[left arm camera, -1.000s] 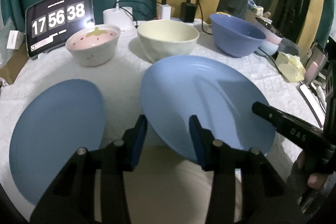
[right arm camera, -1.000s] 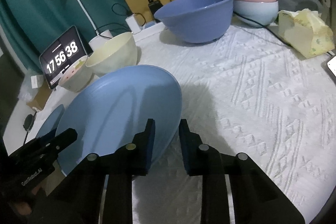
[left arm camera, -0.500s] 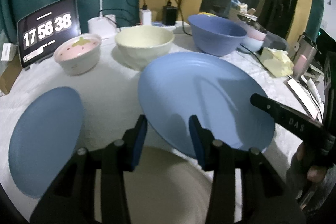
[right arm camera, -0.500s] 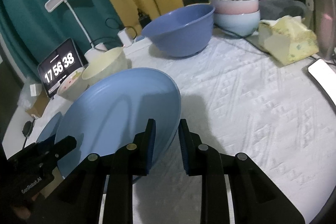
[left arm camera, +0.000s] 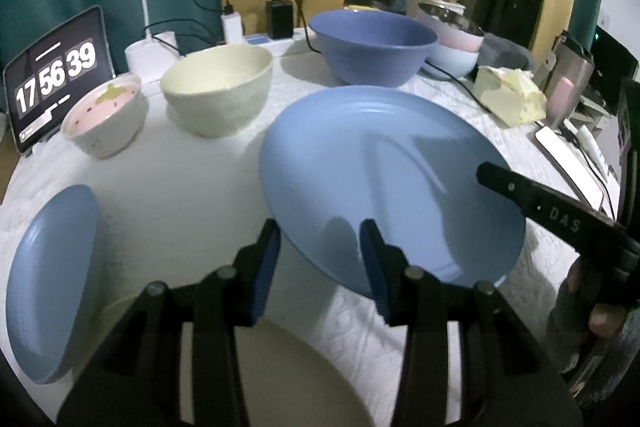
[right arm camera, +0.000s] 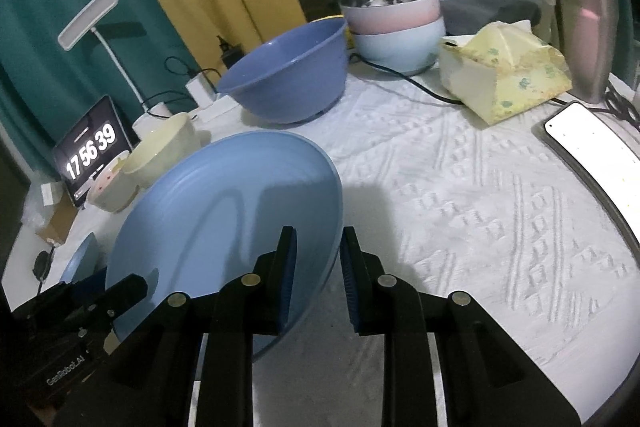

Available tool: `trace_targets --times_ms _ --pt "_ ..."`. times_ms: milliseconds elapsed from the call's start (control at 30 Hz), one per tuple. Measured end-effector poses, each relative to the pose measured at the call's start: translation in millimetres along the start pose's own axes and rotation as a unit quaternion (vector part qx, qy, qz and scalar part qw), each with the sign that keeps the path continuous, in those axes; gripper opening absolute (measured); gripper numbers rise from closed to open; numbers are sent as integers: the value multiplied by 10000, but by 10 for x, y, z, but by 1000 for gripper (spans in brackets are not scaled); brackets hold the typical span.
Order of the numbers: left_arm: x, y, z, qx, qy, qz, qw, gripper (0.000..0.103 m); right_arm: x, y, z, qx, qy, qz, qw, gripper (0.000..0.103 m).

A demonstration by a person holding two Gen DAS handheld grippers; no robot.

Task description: Organize plates and bowls

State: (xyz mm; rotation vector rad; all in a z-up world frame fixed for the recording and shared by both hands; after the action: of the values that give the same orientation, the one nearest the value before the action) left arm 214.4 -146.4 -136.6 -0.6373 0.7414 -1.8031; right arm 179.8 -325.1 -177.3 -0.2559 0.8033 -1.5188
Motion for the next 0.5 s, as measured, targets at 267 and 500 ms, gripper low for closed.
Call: trace_targets --times_ms 267,500 --pt "112 140 53 -200 114 -83 9997 42 133 34 59 -25 117 -124 9999 24" --pt "78 254 26 -523 10 -175 9985 43 149 127 55 -233 123 -228 9994 26"
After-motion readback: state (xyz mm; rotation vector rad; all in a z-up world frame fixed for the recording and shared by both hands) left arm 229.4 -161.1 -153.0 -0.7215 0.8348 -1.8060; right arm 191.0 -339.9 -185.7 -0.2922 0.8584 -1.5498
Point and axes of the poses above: each gripper's, at about its wrist camera, not at the fingertips, and y roughly the way its jaws point, x to its right, z to its top, the point moved 1 cm from there along y, roughly the way its jaws point, and after that the axes turned 2 degrees about -z, right-handed, at the moved point
